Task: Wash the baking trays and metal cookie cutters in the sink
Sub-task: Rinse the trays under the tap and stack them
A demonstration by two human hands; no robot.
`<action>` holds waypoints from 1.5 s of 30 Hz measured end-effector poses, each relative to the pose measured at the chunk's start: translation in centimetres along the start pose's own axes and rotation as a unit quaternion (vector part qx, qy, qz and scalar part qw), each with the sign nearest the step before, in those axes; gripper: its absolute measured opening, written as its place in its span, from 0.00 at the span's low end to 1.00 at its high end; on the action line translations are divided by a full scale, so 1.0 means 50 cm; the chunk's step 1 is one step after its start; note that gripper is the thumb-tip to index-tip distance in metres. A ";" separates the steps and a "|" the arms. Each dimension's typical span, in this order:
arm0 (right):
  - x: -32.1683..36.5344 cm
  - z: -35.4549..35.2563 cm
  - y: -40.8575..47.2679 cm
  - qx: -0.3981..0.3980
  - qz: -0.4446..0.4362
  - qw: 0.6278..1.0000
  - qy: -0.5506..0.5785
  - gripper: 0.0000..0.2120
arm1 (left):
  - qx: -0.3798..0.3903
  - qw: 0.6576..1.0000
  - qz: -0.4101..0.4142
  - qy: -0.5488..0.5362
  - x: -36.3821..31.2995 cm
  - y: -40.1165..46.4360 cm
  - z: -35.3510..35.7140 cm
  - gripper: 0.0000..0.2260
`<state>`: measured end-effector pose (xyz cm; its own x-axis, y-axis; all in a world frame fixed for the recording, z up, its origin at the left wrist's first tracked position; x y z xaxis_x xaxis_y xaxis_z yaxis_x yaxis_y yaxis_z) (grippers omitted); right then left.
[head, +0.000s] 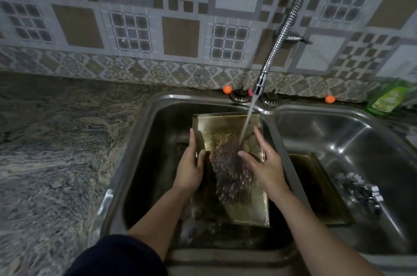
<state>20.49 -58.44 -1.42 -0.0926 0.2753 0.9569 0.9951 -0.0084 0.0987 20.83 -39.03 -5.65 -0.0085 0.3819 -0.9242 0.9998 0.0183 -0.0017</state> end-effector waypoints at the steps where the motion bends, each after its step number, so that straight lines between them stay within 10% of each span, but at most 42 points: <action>1: 0.002 -0.004 -0.002 0.000 -0.001 1.000 0.011 0.36 | -0.009 1.000 0.018 -0.024 -0.013 0.000 -0.005 0.28; 10: -0.012 0.027 0.062 0.078 0.101 0.957 -0.260 0.35 | -0.096 0.988 0.117 -0.037 -0.068 -0.004 -0.027 0.31; 16: 0.086 0.097 0.103 0.099 0.142 0.981 0.091 0.44 | -0.085 0.979 0.186 0.006 -0.108 -0.020 0.000 0.27; 22: 0.122 0.038 0.108 -0.137 0.043 0.980 0.138 0.38 | -0.015 0.960 0.271 0.076 -0.162 -0.042 0.078 0.26; 32: 0.136 -0.011 0.059 -0.028 -0.012 0.989 0.148 0.31 | 0.060 0.984 0.167 0.005 -0.248 0.054 0.123 0.22; 45: 0.145 -0.082 0.088 -0.134 -0.018 0.977 0.163 0.28 | 0.131 0.990 0.039 0.025 -0.058 0.026 0.149 0.26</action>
<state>24.07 -60.43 7.10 -0.1762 -0.0397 0.9836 0.9502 -0.2677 0.1594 22.27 -46.99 -5.80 0.0753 0.4174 -0.9056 0.9674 -0.2509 -0.0353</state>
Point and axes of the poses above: each hand's wrist, its own y-axis towards the middle knuckle, its own z-axis out of the palm, x = y × z, the point moved 6 cm from there along y, towards the middle knuckle, and after that the axes turned 4 degrees about x, right-handed, at the moved point
